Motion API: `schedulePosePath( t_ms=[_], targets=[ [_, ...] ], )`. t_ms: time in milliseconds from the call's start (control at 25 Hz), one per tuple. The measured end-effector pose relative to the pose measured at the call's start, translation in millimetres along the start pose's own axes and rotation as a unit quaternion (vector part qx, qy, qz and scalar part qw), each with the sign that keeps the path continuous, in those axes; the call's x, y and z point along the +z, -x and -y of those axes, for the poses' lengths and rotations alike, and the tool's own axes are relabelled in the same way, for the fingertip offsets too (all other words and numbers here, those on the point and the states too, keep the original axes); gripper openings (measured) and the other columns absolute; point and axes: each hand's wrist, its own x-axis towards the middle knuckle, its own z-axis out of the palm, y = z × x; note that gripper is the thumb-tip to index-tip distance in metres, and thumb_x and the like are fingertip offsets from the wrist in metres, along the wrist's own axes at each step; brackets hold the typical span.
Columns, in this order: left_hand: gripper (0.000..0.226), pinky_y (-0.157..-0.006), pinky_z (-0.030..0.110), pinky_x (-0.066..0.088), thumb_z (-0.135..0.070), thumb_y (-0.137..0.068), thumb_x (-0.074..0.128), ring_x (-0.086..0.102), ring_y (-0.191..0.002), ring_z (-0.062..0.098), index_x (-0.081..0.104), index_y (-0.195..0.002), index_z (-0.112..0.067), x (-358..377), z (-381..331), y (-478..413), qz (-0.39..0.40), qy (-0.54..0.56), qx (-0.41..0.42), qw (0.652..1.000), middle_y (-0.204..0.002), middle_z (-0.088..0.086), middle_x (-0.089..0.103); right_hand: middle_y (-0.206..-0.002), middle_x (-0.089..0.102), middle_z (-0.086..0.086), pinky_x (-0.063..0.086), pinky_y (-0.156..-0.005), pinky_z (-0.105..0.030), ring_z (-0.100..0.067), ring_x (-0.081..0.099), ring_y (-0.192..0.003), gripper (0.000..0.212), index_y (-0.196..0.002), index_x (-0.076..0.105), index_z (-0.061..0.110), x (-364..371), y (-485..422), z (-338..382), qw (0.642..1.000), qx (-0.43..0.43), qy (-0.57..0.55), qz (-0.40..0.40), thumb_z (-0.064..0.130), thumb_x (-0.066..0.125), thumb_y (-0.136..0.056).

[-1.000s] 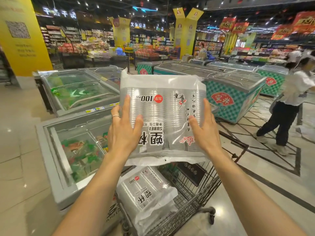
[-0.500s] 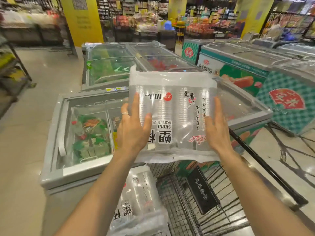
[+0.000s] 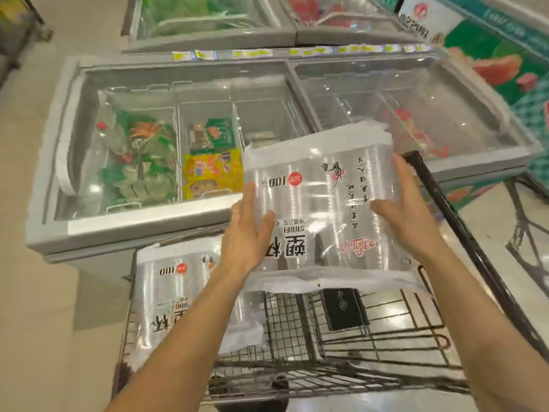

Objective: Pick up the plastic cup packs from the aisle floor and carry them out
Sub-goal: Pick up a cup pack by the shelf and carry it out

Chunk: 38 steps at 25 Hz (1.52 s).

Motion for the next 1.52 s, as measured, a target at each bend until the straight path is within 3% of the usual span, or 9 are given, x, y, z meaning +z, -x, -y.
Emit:
schedulePosePath(
  t_ms=[80,160,320,520,680,840,1160,1400,1520],
  targets=[
    [0.075,-0.103,0.045,0.040,-0.063,-0.093,0.028,0.040,-0.137,0.027,0.005,-0.157,-0.031,28,23,2,0.072,-0.030,-0.012,0.997,-0.155,0.004,0.037,-0.136,0.036,0.038,0.033,-0.104,-0.030,0.005,0.043,-0.124,0.090,-0.150,0.019,0.047,5,0,-21,0.999,0.008,0.031,-0.009,0.030,0.066,-0.076],
    [0.074,-0.098,0.050,0.042,-0.067,-0.091,0.024,0.052,-0.123,0.031,0.014,-0.156,-0.032,47,44,7,0.104,-0.097,-0.003,0.990,-0.136,0.006,0.056,-0.140,0.039,0.021,0.028,-0.101,-0.028,-0.004,0.038,-0.129,0.089,-0.149,0.014,0.052,8,6,-40,0.995,0.007,0.097,-0.016,0.036,0.064,-0.077],
    [0.077,-0.112,0.057,0.025,-0.066,-0.087,0.016,0.040,-0.133,0.030,0.027,-0.152,-0.028,77,96,20,0.120,-0.222,-0.071,0.965,-0.141,0.011,0.049,-0.148,0.036,-0.008,0.036,-0.097,-0.037,-0.026,0.038,-0.133,0.090,-0.144,0.003,0.063,28,8,-83,0.968,0.039,0.244,0.039,0.051,0.057,-0.073],
    [0.064,-0.108,0.055,0.032,-0.052,-0.093,0.029,0.037,-0.135,0.033,0.037,-0.148,-0.020,97,128,30,0.105,-0.260,-0.078,0.957,-0.143,0.015,0.047,-0.116,0.036,-0.007,0.039,-0.067,-0.034,-0.030,0.052,-0.082,0.090,-0.148,0.002,0.055,68,4,-130,0.941,0.061,0.326,0.068,0.048,0.062,-0.081],
    [0.064,-0.108,0.055,0.035,-0.053,-0.092,0.028,0.040,-0.134,0.034,0.044,-0.144,-0.019,105,139,31,0.083,-0.257,-0.078,0.960,-0.140,0.015,0.051,-0.111,0.031,-0.007,0.039,-0.063,-0.032,-0.028,0.048,-0.075,0.088,-0.149,-0.002,0.052,125,-18,-183,0.925,0.084,0.364,0.068,0.054,0.057,-0.083],
    [0.063,-0.104,0.053,0.039,-0.052,-0.093,0.030,0.043,-0.130,0.034,0.046,-0.143,-0.018,105,143,26,0.064,-0.261,-0.074,0.960,-0.136,0.014,0.054,-0.112,0.032,-0.013,0.050,-0.071,-0.037,-0.030,0.046,-0.085,0.087,-0.150,-0.007,0.048,176,-23,-232,0.905,0.089,0.404,0.103,0.055,0.052,-0.087],
    [0.064,-0.106,0.053,0.037,-0.051,-0.092,0.032,0.043,-0.131,0.035,0.045,-0.143,-0.015,99,145,32,0.087,-0.256,-0.051,0.961,-0.139,0.015,0.052,-0.130,0.034,-0.017,0.045,-0.085,-0.042,-0.034,0.040,-0.115,0.087,-0.152,-0.009,0.040,181,-29,-250,0.885,0.130,0.433,0.112,0.067,0.045,-0.089],
    [0.084,-0.114,0.049,0.029,-0.065,-0.082,0.017,0.031,-0.142,0.031,0.030,-0.153,-0.021,63,110,10,0.120,-0.253,-0.049,0.959,-0.153,0.013,0.038,-0.156,0.021,-0.013,0.032,-0.109,-0.050,-0.035,0.023,-0.141,0.080,-0.154,0.003,0.036,152,-46,-163,0.909,0.054,0.404,0.085,0.070,0.036,-0.090],
    [0.085,-0.112,0.052,0.030,-0.067,-0.080,0.018,0.032,-0.142,0.032,0.032,-0.152,-0.023,24,80,-11,0.076,-0.265,-0.019,0.961,-0.154,0.012,0.038,-0.162,0.011,-0.008,0.022,-0.114,-0.052,-0.031,0.008,-0.149,0.080,-0.155,0.004,0.038,137,-55,-94,0.921,-0.011,0.381,0.075,0.073,0.033,-0.089]
  ],
)
